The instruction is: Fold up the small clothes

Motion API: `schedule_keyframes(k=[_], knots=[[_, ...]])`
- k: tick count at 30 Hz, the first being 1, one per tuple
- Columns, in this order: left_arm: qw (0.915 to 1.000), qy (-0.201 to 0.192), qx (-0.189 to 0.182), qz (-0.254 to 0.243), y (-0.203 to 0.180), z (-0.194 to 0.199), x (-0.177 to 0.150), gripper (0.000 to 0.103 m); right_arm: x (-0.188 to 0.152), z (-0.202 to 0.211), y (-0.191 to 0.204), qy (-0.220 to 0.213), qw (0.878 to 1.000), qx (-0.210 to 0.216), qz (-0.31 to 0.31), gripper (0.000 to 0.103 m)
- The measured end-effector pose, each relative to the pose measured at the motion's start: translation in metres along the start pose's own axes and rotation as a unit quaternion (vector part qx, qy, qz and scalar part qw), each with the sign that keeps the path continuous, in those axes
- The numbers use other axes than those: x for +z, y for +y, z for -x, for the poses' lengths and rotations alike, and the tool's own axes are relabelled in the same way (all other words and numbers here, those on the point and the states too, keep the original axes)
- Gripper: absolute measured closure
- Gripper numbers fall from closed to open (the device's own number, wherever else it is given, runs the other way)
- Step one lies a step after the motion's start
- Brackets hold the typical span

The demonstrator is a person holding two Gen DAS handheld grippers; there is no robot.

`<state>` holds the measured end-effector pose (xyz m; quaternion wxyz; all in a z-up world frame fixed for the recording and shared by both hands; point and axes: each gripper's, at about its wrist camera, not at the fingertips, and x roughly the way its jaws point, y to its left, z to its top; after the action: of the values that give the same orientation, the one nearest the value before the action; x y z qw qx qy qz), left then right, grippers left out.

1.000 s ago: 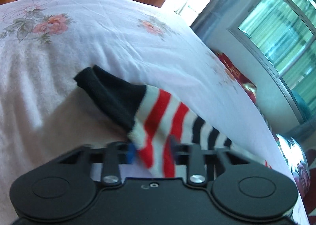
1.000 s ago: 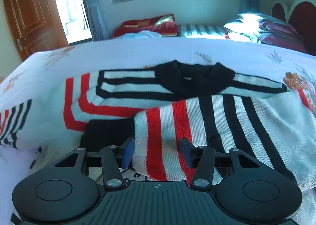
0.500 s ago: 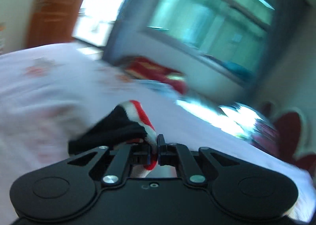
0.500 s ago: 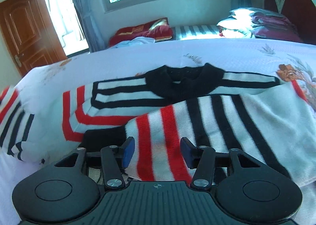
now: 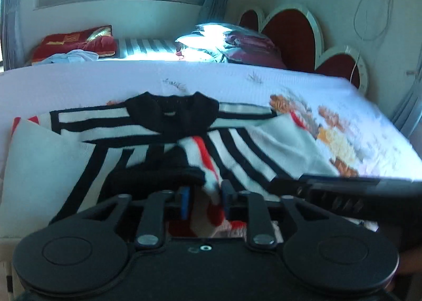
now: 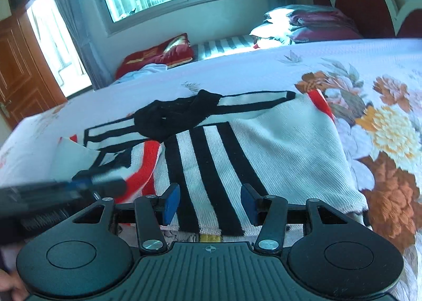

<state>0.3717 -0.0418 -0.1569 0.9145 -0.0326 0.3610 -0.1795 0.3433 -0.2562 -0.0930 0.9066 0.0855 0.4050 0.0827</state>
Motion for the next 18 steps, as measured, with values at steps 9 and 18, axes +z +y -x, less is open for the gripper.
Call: schedule_keyframes(k=[9,18], knots=[[0.9949,-0.053,0.086,-0.005,0.031,0.064,-0.002,0.029,-0.001,0.008,0.029,-0.019,0.998,0.053,0.025,0.026],[0.983,-0.016,0.18,0.034,0.094,0.088,-0.044,0.03,-0.017,-0.022,0.098,-0.017,0.983,0.032,0.179,0.027]])
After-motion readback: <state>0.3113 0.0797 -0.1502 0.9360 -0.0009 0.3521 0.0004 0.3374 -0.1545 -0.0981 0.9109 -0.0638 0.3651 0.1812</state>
